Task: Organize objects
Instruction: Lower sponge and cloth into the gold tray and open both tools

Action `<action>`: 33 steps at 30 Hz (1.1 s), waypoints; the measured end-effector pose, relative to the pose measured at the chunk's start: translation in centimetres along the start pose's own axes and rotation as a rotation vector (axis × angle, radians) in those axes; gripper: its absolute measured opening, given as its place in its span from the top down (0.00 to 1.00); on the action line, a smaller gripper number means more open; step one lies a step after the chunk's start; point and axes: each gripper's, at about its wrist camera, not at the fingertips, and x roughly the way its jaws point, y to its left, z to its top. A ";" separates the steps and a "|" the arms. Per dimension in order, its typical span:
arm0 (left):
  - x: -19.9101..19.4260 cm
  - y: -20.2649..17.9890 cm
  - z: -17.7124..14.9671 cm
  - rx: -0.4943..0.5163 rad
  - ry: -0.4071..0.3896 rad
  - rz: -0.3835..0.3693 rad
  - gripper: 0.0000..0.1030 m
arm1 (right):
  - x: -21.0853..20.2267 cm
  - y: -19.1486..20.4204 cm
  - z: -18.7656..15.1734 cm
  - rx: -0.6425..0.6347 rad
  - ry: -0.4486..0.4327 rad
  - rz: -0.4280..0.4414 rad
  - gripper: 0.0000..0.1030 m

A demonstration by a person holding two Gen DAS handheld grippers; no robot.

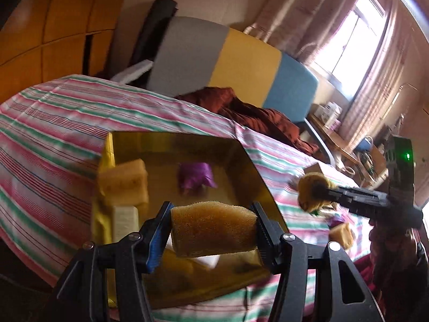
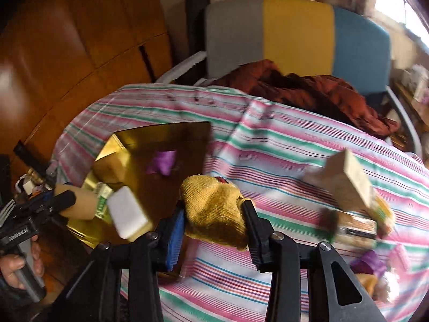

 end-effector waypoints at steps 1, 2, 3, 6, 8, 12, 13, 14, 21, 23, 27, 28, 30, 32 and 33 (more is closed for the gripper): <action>0.1 0.3 0.4 -0.004 -0.004 0.001 0.44 | 0.7 1.1 0.3 -0.015 0.007 0.013 0.60; 0.2 0.6 0.9 -0.004 -0.009 0.005 0.44 | 1.3 2.1 0.5 -0.028 0.016 0.030 0.60; 0.4 0.9 1.5 -0.002 -0.018 0.015 0.44 | 1.9 2.9 0.6 -0.038 0.023 0.045 0.60; 0.9 1.3 3.3 0.003 -0.046 0.024 0.44 | 3.5 4.9 0.8 -0.060 0.044 0.066 0.60; 1.6 1.4 4.6 0.007 -0.057 0.028 0.44 | 4.4 5.5 0.9 -0.059 0.056 0.074 0.60; 2.9 1.4 6.2 0.029 -0.063 0.060 0.33 | 5.8 6.3 0.5 -0.056 0.092 0.085 0.56; 3.3 1.4 6.5 0.029 -0.061 0.076 0.26 | 6.0 6.2 0.3 -0.054 0.102 0.084 0.50; 3.6 1.5 6.6 0.027 -0.061 0.093 0.22 | 6.4 6.3 0.2 -0.058 0.119 0.072 0.47; 3.3 1.4 5.5 0.012 -0.063 0.138 0.19 | 6.6 6.1 -1.2 -0.034 0.113 0.011 0.15; 2.6 1.2 4.7 0.017 -0.074 0.164 0.19 | 6.3 6.4 -1.4 -0.033 0.093 -0.012 0.06; 0.7 0.9 2.6 0.012 -0.103 0.230 0.19 | 5.4 7.7 -1.6 -0.056 0.032 -0.113 0.00; 0.2 1.0 2.0 0.011 -0.107 0.245 0.19 | 5.1 8.0 -1.6 -0.055 0.015 -0.142 0.00; -0.5 1.1 1.0 0.003 -0.101 0.269 0.19 | 4.5 8.6 -1.5 -0.047 -0.018 -0.184 0.00; -1.2 1.3 0.0 0.001 -0.093 0.283 0.19 | 3.6 9.0 -1.6 -0.037 -0.046 -0.212 0.00; -1.4 1.4 -0.4 0.000 -0.089 0.293 0.19 | 3.1 9.3 -1.6 -0.038 -0.062 -0.217 0.00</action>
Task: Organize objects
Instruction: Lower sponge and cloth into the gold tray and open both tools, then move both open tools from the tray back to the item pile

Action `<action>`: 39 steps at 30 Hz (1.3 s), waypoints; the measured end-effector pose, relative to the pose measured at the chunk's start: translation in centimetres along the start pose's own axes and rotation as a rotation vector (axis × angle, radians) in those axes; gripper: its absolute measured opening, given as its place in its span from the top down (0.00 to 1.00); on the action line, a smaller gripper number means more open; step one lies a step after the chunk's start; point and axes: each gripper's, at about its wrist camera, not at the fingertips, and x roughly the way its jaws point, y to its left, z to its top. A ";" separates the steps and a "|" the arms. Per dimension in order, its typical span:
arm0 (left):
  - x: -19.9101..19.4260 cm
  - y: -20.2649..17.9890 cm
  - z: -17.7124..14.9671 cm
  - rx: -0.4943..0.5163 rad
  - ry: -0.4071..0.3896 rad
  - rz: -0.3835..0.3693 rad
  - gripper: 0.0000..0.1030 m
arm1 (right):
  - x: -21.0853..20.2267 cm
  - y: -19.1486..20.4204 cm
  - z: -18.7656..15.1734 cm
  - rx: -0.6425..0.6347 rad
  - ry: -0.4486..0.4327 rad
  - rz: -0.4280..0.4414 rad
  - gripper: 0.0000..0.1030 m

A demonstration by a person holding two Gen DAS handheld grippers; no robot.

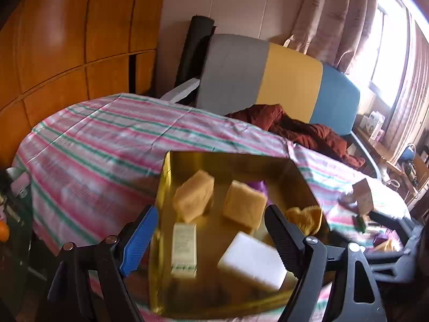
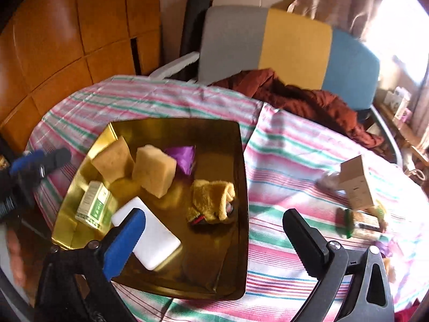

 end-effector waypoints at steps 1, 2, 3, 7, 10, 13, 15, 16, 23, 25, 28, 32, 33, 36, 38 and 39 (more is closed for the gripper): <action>-0.2 0.1 -0.3 0.000 0.004 0.008 0.19 | -0.6 0.2 0.0 -0.004 -0.019 -0.007 0.00; -0.5 0.3 -0.7 -0.003 0.010 0.012 0.19 | -1.2 0.5 0.0 -0.011 -0.038 -0.016 0.00; -0.6 0.5 -1.0 -0.007 0.016 0.013 0.19 | -1.8 0.7 0.0 -0.019 -0.058 -0.022 0.00; -0.9 0.9 -1.9 -0.024 0.036 0.022 0.19 | -3.6 1.7 0.1 -0.051 -0.109 -0.031 0.00; -1.0 0.9 -2.1 -0.022 0.042 0.028 0.19 | -4.5 1.9 0.1 -0.058 -0.127 -0.019 0.00; -1.2 0.6 -2.1 -0.021 0.042 0.027 0.19 | -5.1 2.1 0.0 -0.067 -0.136 -0.018 0.00; -1.3 0.4 -2.0 -0.016 0.040 0.027 0.19 | -5.3 2.2 -0.1 -0.067 -0.139 -0.016 0.00; -1.3 0.3 -2.0 -0.014 0.039 0.025 0.19 | -5.4 2.2 -0.1 -0.065 -0.141 -0.016 0.00; -1.4 -0.1 -1.9 -0.004 0.043 0.024 0.19 | -5.8 2.0 -0.2 -0.062 -0.149 -0.015 0.00; -1.4 -0.2 -1.9 -0.002 0.046 0.023 0.19 | -5.8 2.0 -0.2 -0.063 -0.151 -0.017 0.00; -1.4 -0.5 -1.9 0.003 0.048 0.022 0.19 | -5.8 2.0 -0.2 -0.061 -0.149 -0.016 0.00; -1.4 -0.8 -2.0 0.014 0.050 0.023 0.19 | -5.8 1.8 -0.2 -0.060 -0.149 -0.017 0.00; -1.4 -0.8 -2.0 0.018 0.051 0.025 0.19 | -5.8 1.7 -0.3 -0.060 -0.149 -0.018 0.00; -1.3 -1.2 -2.1 0.029 0.057 0.027 0.19 | -5.7 1.6 -0.4 -0.058 -0.145 -0.018 0.00; -1.3 -1.6 -2.0 0.042 0.056 0.029 0.19 | -5.6 1.3 -0.5 -0.054 -0.143 -0.022 0.00; -1.3 -1.9 -2.0 0.056 0.055 0.032 0.19 | -5.5 1.1 -0.6 -0.052 -0.139 -0.023 0.00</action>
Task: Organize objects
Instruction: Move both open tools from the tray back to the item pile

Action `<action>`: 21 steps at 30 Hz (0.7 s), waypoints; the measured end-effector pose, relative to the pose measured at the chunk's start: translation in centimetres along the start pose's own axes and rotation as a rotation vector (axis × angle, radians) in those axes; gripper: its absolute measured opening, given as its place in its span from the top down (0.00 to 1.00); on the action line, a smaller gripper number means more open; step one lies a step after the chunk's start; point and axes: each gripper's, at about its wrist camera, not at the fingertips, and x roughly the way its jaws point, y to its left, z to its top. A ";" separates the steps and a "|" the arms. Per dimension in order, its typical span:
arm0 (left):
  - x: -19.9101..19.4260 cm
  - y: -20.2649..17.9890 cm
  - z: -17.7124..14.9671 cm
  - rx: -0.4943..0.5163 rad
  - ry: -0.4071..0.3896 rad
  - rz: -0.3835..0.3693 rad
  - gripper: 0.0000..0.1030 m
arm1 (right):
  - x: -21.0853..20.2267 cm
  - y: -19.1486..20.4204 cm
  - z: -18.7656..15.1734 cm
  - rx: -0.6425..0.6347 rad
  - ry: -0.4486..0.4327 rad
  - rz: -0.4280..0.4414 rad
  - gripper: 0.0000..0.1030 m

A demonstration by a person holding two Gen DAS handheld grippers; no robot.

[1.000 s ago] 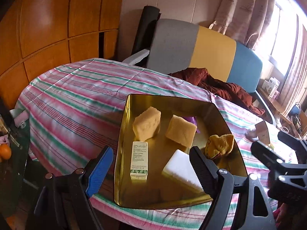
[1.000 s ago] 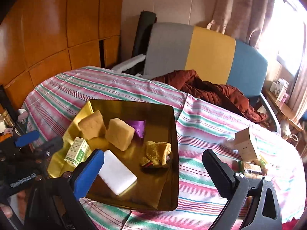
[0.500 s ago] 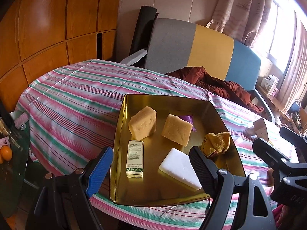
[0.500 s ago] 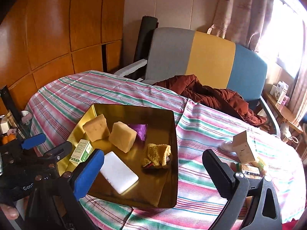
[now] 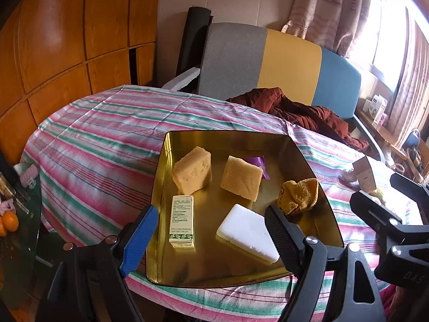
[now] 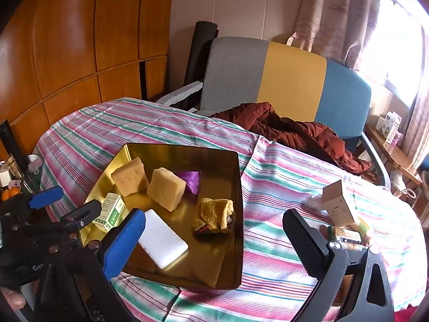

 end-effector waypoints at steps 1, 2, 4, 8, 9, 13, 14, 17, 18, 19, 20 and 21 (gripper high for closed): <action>-0.1 -0.4 0.1 0.015 -0.003 0.002 0.19 | 0.1 -0.3 -0.2 0.003 0.003 -0.003 0.00; -0.2 -0.8 0.2 0.033 -0.011 0.004 0.19 | 0.2 -0.6 -0.3 0.007 0.006 -0.007 0.00; -0.6 -1.8 0.5 0.066 -0.033 0.007 0.19 | 0.4 -1.7 -0.7 0.020 0.013 -0.020 0.00; -1.5 -4.0 1.2 0.146 -0.079 0.017 0.19 | 1.0 -4.8 -1.9 0.058 0.044 -0.077 0.00; -1.7 -4.7 1.3 0.172 -0.089 0.020 0.19 | 1.2 -5.6 -2.3 0.072 0.054 -0.095 0.00; -1.9 -7.1 1.5 0.248 -0.110 0.009 0.19 | 1.7 -10.3 -3.9 0.137 0.100 -0.184 0.00; -1.9 -7.8 1.6 0.270 -0.115 0.006 0.19 | 1.7 -11.6 -4.3 0.157 0.110 -0.201 0.00; -2.1 -9.5 1.4 0.317 -0.127 -0.006 0.19 | 1.6 -15.5 -5.4 0.209 0.136 -0.261 0.00; -2.1 -10.1 1.4 0.330 -0.128 -0.014 0.19 | 1.5 -16.8 -5.7 0.222 0.143 -0.281 0.00; -2.1 -10.6 1.3 0.342 -0.129 -0.019 0.19 | 1.4 -18.0 -6.1 0.239 0.150 -0.298 0.00; -2.0 -11.1 1.3 0.355 -0.129 -0.024 0.19 | 1.3 -19.3 -6.4 0.257 0.155 -0.308 0.00; -2.0 -11.6 1.2 0.366 -0.127 -0.030 0.19 | 1.1 -20.6 -6.8 0.280 0.160 -0.321 0.00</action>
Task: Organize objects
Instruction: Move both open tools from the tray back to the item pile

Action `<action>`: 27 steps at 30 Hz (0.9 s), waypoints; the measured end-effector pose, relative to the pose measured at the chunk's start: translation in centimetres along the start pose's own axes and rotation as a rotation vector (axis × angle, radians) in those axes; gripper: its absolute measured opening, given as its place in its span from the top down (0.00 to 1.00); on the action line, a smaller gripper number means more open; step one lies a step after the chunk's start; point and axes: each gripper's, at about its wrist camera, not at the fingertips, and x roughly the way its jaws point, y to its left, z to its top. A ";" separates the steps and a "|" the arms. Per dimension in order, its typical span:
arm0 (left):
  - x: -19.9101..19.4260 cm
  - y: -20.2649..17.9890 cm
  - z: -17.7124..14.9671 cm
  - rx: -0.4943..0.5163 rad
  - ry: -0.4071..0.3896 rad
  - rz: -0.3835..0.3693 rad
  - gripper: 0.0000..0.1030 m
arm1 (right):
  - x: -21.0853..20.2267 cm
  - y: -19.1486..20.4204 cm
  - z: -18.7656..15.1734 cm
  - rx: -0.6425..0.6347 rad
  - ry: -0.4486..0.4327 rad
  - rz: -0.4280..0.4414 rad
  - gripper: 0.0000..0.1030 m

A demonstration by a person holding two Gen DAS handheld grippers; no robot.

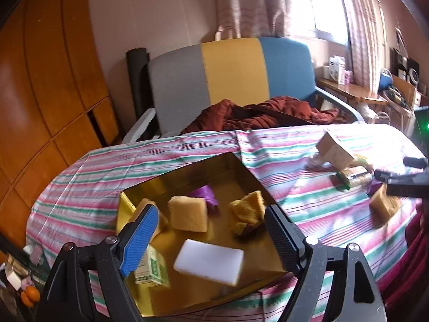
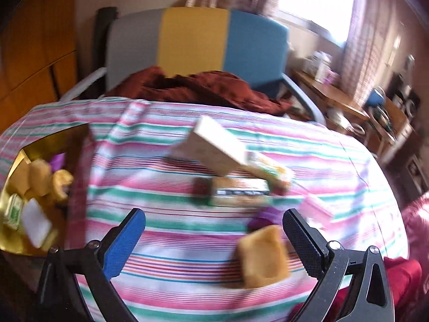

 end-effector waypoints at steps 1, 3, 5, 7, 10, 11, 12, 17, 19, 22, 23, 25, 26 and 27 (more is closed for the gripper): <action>0.1 -0.5 0.1 0.011 0.001 -0.006 0.19 | 0.3 -1.2 0.1 0.018 0.007 -0.014 0.00; 0.2 -1.3 0.2 0.030 0.004 -0.018 0.19 | 0.8 -3.1 0.2 0.044 0.017 -0.036 0.00; 0.4 -2.2 0.4 0.049 0.006 -0.026 0.19 | 1.3 -4.9 0.1 0.071 0.029 -0.050 0.00; 0.5 -3.0 0.5 0.068 0.010 -0.035 0.19 | 1.8 -6.5 0.0 0.095 0.048 -0.057 0.00; 0.7 -3.9 0.6 0.089 0.013 -0.043 0.19 | 2.7 -8.4 -0.3 0.123 0.068 -0.070 0.00; 0.8 -4.3 0.7 0.096 0.016 -0.046 0.19 | 3.0 -8.9 -0.4 0.131 0.074 -0.073 0.00; 1.0 -4.6 0.7 0.101 0.019 -0.050 0.19 | 3.3 -9.3 -0.4 0.139 0.081 -0.073 0.00; 1.8 -6.1 0.9 0.134 0.037 -0.061 0.19 | 4.9 -11.0 -1.2 0.213 0.122 -0.026 0.00; 2.1 -6.5 0.9 0.145 0.043 -0.067 0.19 | 5.3 -11.3 -1.4 0.237 0.130 -0.014 0.00; 3.0 -7.5 1.0 0.152 0.063 -0.105 0.19 | 5.6 -12.1 -1.5 0.283 0.131 0.018 0.00; 3.4 -7.9 1.0 0.154 0.072 -0.125 0.19 | 5.7 -12.5 -1.5 0.306 0.131 0.028 0.00; 4.2 -9.0 1.1 0.163 0.091 -0.171 0.19 | 5.8 -13.7 -1.6 0.377 0.124 0.055 0.00; 4.6 -9.7 1.2 0.169 0.103 -0.198 0.19 | 5.8 -14.4 -1.8 0.419 0.121 0.074 0.00; 5.0 -10.6 1.3 0.178 0.114 -0.225 0.19 | 5.9 -15.0 -1.9 0.455 0.122 0.086 0.00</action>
